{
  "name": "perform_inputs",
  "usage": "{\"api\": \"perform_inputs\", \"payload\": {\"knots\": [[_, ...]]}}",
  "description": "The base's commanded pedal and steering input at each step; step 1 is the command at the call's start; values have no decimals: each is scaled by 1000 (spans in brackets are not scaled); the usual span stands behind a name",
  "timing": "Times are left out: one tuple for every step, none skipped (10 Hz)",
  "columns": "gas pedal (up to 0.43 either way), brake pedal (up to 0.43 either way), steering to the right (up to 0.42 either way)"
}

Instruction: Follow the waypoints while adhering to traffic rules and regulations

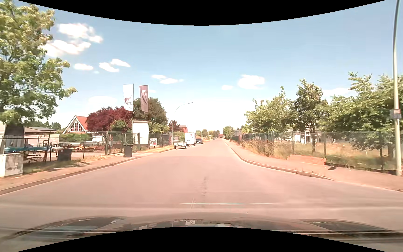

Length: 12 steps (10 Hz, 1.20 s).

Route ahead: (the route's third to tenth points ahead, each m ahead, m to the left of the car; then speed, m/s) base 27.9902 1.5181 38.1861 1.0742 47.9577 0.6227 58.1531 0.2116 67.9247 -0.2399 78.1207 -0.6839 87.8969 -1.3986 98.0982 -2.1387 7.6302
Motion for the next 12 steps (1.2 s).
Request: {"api": "perform_inputs", "payload": {"knots": [[248,0,0],[248,0,0],[248,0,1],[248,0,6],[248,0,13],[248,0,15],[248,0,14],[248,0,13],[248,0,15],[248,0,24],[248,0,32],[248,0,33]]}}
